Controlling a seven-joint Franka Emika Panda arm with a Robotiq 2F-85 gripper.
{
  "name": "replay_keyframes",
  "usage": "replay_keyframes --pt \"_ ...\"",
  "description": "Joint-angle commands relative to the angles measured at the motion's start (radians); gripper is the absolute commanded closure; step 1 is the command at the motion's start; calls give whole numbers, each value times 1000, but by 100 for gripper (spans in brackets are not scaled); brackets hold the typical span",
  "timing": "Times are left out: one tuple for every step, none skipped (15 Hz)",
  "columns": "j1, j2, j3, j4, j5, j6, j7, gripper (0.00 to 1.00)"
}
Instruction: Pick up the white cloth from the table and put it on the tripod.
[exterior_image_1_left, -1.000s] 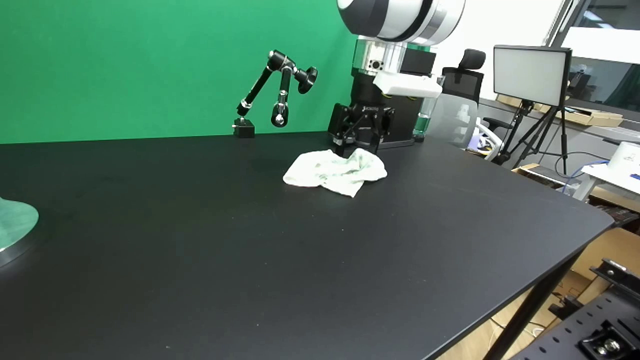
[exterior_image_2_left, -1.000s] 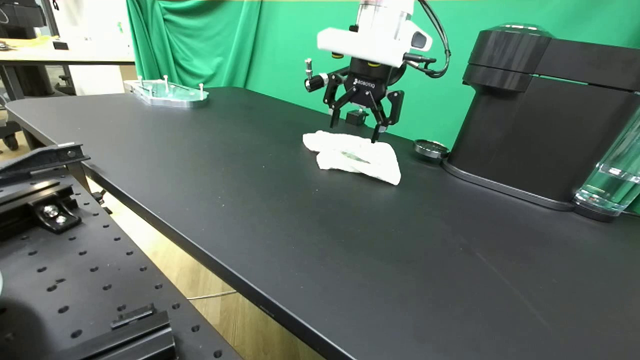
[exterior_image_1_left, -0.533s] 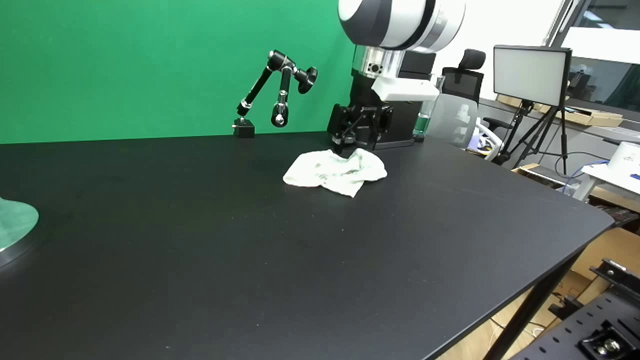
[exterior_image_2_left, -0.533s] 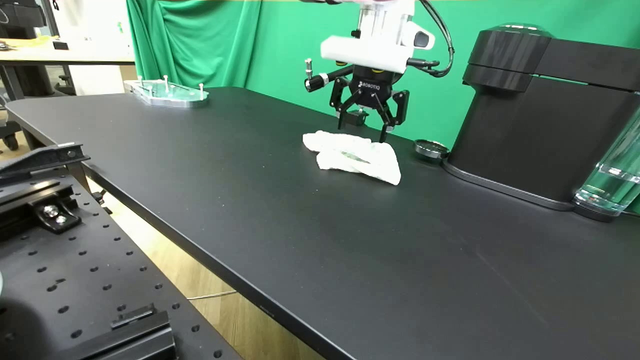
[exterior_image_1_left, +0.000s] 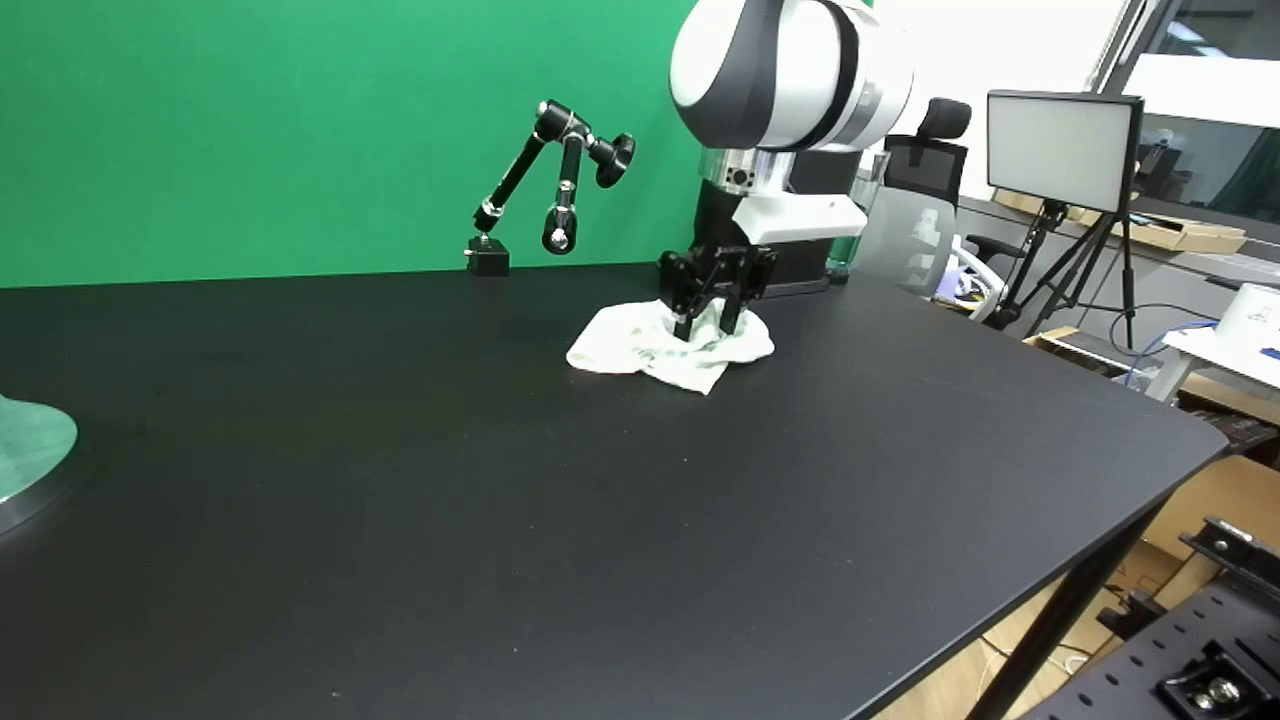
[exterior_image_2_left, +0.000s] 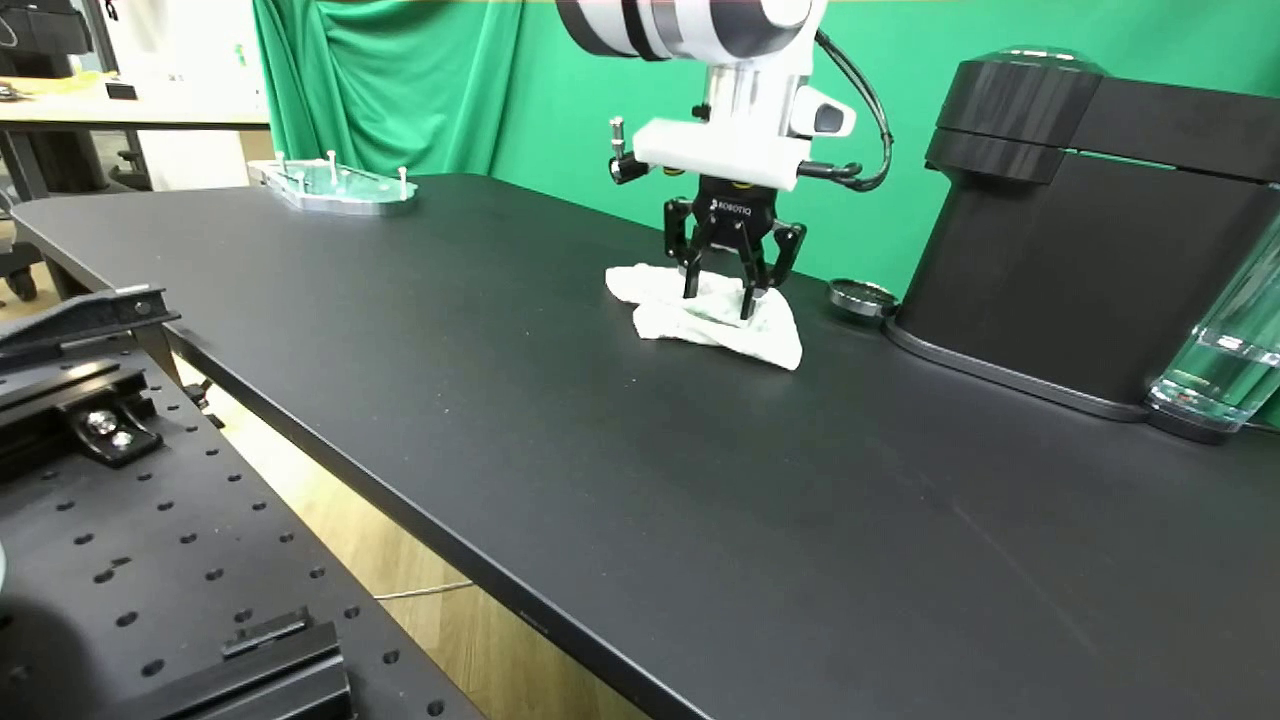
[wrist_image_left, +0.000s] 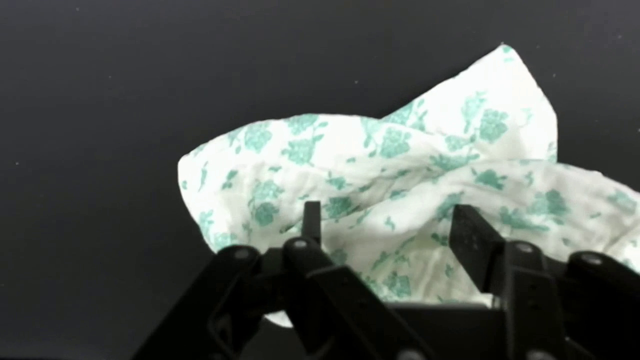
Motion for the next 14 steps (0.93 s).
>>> replay_keyframes --pt "18 9 -16 19 -19 14 52 62" --pt "21 9 -19 19 -21 20 55 69" --pt "22 9 -19 21 -21 22 57 75" --pt "22 8 -20 22 -21 24 58 83" --pt "23 8 -21 23 -21 26 59 89" --pt "23 7 -22 24 -20 28 60 97" --pt "23 5 -22 23 -19 29 61 99" --pt "24 0 -22 23 -18 31 62 100" --pt "27 -4 -24 23 -20 34 65 100" --pt "32 -11 -26 24 -20 38 72 100" --pt "35 -19 -21 27 -17 39 74 100" --pt "44 -31 -18 29 -16 45 81 100" --pt "49 -43 -12 32 -13 50 84 100" --pt "60 -56 -9 34 -14 54 89 100"
